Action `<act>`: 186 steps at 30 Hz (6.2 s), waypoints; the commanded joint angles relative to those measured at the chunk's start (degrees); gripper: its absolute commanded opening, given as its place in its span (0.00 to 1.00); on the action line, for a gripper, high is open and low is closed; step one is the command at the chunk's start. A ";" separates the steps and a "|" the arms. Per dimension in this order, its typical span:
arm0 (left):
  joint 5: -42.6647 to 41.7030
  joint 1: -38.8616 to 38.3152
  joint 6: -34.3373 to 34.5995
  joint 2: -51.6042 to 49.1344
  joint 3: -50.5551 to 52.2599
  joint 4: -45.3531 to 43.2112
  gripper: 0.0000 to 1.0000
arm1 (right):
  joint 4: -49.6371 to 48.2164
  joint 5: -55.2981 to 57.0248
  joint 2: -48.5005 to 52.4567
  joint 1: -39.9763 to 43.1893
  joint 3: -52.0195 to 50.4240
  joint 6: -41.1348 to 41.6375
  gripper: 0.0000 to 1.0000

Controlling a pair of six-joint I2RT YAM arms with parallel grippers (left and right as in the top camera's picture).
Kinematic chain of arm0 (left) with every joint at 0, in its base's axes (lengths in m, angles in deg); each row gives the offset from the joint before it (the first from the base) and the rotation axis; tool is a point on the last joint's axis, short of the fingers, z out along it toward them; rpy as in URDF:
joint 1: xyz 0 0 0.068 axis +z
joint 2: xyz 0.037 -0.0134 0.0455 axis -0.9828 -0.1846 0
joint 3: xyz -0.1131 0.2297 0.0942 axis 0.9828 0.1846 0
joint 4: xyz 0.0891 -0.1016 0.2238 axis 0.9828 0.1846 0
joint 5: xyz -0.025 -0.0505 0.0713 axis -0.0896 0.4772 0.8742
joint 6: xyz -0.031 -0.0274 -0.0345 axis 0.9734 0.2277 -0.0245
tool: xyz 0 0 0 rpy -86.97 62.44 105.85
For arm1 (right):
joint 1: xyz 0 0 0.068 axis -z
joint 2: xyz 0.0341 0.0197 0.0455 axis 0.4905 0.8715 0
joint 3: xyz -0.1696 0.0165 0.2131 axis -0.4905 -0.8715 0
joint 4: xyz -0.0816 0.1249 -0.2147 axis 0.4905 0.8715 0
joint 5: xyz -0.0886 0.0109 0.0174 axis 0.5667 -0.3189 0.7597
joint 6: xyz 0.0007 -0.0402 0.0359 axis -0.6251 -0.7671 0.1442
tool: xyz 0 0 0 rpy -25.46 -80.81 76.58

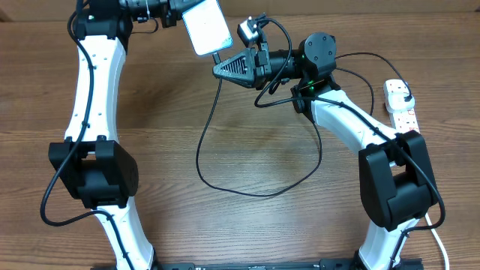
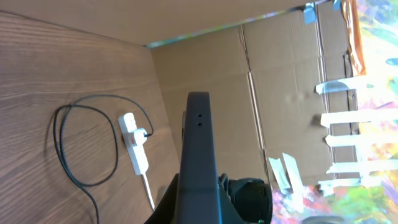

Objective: Plug charger to phone and switch on socket

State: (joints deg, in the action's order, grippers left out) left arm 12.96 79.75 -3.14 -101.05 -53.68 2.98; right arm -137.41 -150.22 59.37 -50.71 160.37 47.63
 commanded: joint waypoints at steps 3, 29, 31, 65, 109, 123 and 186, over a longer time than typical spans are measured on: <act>-2.29 -0.48 -1.14 0.20 -0.55 -0.24 0.04 | -0.35 0.94 -2.40 0.46 1.14 -0.24 0.04; 1.25 1.53 -1.09 0.20 -0.55 -0.26 0.04 | -0.35 0.28 -2.40 0.46 1.14 -0.26 0.04; 1.05 1.49 -1.09 0.20 -0.55 -0.26 0.04 | -0.35 0.28 -2.40 0.46 1.14 -0.28 0.04; -4.94 -0.02 -1.97 0.20 -0.55 -0.24 0.04 | -0.35 0.81 -2.40 0.59 1.14 -0.44 0.04; -1.90 -0.11 -2.38 0.20 -0.55 -0.24 0.04 | -0.37 3.93 -2.40 2.29 1.14 -0.44 0.04; 0.26 -1.86 -2.36 0.20 -0.55 -0.24 0.04 | -0.35 5.57 -2.40 2.05 1.14 -0.15 0.04; -4.04 7.30 2.14 0.20 -0.55 -3.45 0.04 | 82.42 41.31 -2.40 1.42 1.14 -42.40 0.04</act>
State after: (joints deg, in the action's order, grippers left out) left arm 11.19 87.70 -1.32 -101.16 -53.68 -0.15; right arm -61.08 -127.01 58.65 -49.34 161.14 14.34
